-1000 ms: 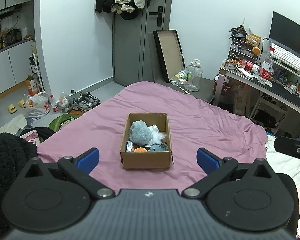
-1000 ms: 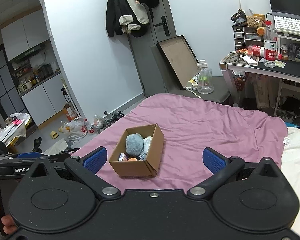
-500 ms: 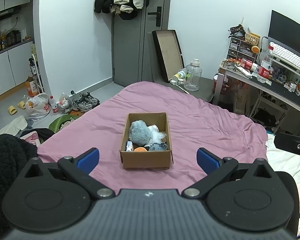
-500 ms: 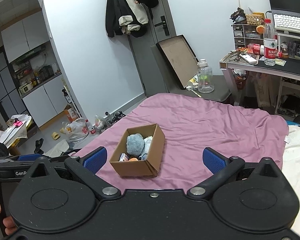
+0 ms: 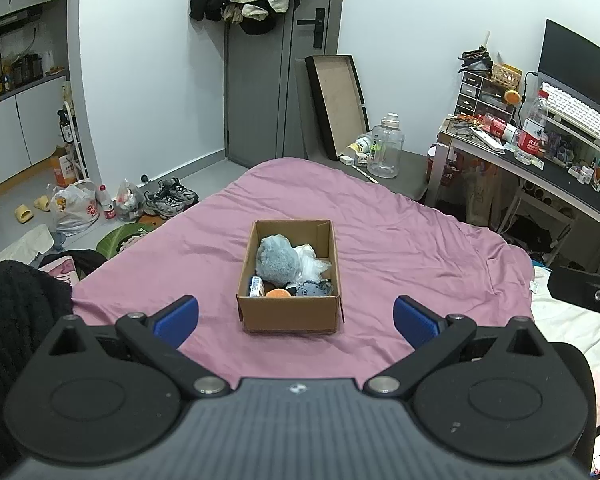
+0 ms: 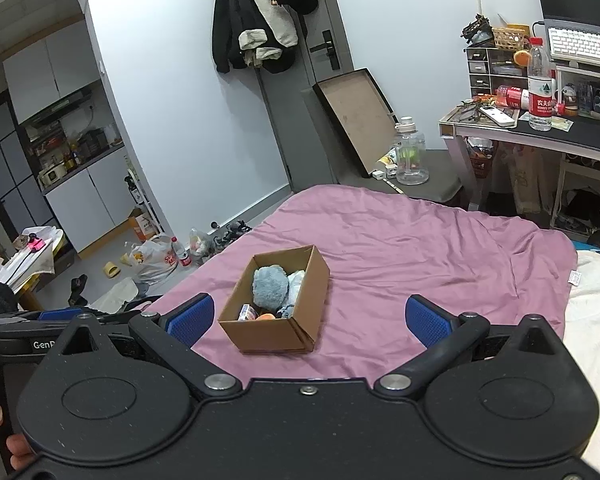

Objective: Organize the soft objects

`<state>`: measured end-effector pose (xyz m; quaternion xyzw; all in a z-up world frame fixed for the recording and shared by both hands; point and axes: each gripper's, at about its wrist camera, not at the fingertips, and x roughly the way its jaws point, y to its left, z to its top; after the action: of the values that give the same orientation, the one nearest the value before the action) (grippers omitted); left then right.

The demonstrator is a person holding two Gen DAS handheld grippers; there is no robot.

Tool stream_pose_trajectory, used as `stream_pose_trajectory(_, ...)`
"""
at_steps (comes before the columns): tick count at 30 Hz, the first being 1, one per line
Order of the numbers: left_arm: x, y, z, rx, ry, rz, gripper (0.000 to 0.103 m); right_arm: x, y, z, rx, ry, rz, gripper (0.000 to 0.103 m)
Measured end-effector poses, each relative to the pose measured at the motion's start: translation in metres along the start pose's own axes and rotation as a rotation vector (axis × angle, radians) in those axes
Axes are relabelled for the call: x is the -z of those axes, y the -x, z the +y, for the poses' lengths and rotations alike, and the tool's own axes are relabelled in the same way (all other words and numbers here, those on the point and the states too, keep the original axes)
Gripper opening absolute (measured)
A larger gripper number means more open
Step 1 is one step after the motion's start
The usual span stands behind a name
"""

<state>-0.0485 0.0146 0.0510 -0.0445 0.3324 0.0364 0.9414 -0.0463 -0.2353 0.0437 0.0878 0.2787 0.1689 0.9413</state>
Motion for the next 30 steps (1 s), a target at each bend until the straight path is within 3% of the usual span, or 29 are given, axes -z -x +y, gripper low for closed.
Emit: stream_pose_trajectory(30,0.0021,0.0014,-0.0006,-0.003,0.005,0.001,0.103,0.0007,-0.0007,0.0004,0.003,0.006,0.001,0.103)
